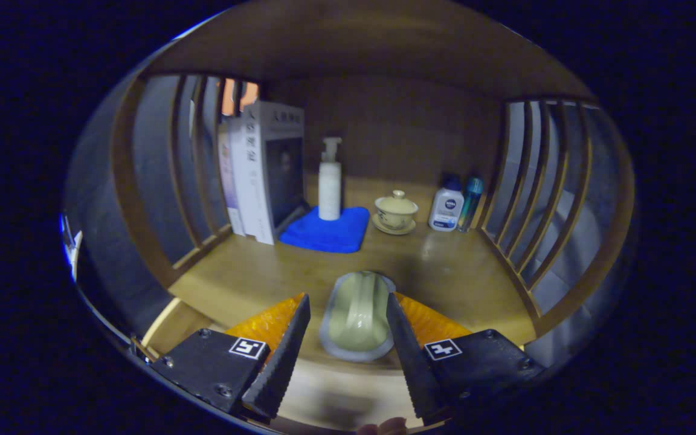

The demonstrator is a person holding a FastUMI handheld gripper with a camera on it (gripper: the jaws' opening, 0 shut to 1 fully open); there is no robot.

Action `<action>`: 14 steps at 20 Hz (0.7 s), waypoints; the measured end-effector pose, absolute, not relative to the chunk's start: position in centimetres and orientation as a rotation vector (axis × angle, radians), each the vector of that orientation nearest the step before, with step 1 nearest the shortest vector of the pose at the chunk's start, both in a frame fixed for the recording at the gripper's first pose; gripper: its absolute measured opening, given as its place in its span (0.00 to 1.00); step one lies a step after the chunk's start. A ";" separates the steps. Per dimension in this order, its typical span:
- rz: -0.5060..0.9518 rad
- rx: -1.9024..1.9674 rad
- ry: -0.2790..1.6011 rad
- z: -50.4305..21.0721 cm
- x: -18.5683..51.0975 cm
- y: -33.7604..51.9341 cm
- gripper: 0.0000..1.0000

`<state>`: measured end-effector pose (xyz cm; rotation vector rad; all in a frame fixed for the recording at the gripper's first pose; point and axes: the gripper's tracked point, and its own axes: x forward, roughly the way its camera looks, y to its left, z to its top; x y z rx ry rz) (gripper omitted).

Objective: Pull open the drawer, take out the items inside it, and place them on the countertop above the cabinet.

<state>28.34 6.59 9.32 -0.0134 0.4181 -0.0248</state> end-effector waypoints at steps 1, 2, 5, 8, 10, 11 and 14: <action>-0.017 -0.014 0.371 9.8 26.6 7.0 0.81; -0.006 -0.016 0.323 10.3 24.6 7.5 0.88; -0.021 0.031 0.212 9.8 19.4 8.3 1.00; -0.079 0.061 0.129 7.9 15.2 7.9 1.00; -0.124 0.077 0.103 5.5 12.6 7.6 1.00; -0.142 0.090 0.093 4.4 11.7 7.6 1.00; -0.162 0.091 0.075 1.4 9.9 8.0 1.00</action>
